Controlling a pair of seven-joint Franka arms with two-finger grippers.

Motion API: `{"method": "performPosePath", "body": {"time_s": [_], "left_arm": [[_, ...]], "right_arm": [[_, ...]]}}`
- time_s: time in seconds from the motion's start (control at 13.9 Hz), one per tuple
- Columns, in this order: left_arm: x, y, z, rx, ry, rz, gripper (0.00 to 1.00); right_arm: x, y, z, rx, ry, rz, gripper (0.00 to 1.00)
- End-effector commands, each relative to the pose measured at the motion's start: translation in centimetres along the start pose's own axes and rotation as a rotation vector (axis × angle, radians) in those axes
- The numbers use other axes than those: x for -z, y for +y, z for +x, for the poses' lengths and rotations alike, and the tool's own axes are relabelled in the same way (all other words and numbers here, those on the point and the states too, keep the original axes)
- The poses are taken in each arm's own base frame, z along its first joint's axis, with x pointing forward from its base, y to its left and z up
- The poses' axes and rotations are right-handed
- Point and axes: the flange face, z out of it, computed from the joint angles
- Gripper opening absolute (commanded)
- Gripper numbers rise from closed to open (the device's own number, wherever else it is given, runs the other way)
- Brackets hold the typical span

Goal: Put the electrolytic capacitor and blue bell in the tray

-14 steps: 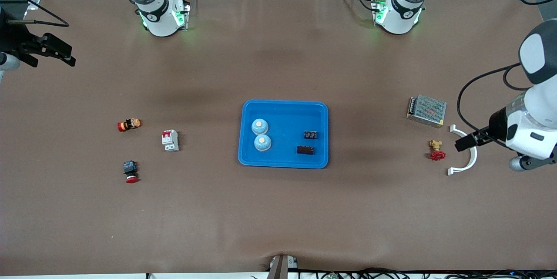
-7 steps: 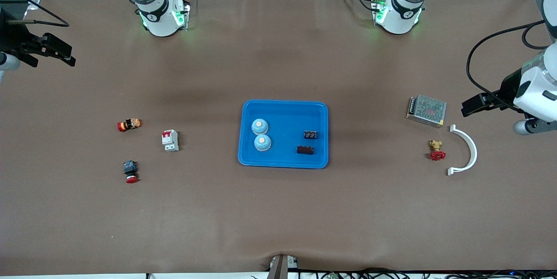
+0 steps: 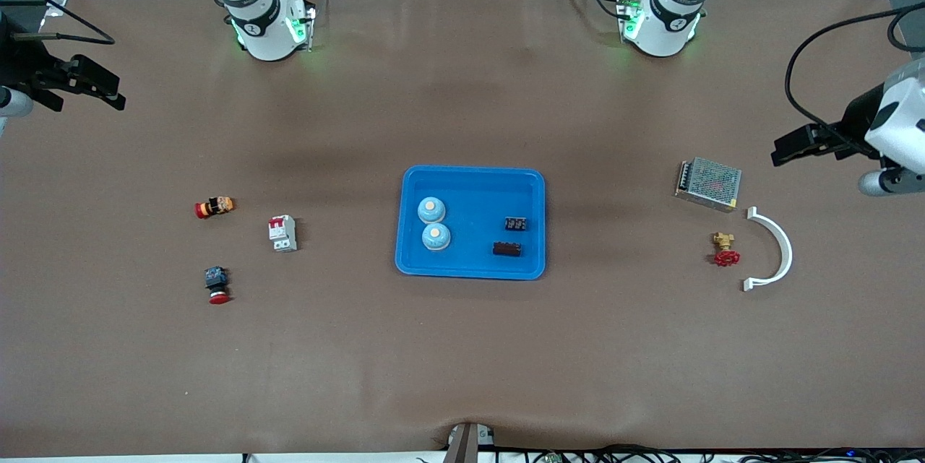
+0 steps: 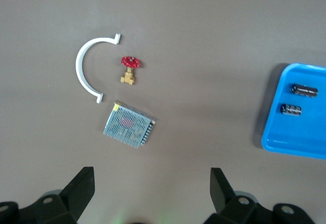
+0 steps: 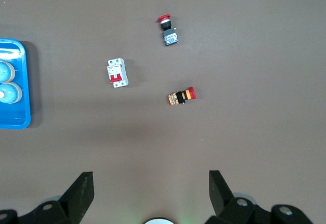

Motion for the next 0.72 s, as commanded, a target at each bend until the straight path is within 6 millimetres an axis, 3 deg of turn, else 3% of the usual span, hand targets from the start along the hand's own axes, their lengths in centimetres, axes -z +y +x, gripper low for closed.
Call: {"method": "performPosePath", "body": {"time_s": [0.0,0.29,0.65], "left_arm": [[1.3,0.3,-1.7,-0.024,-0.003,-0.024,1.00],[1.8,0.9,-2.1,-0.119,0.008,-0.023,1.00],[1.9,2.2,-2.3,-0.115,0.011,-0.013,1.00]], "right_arm": [[0.5,0.4,0.0,0.005,0.007,-0.017,1.00],[0.5,0.3,0.0,0.007,0.009,-0.017,1.00],[0.8,0.2,0.2,0.008,0.029,-0.018,1.00]]}}
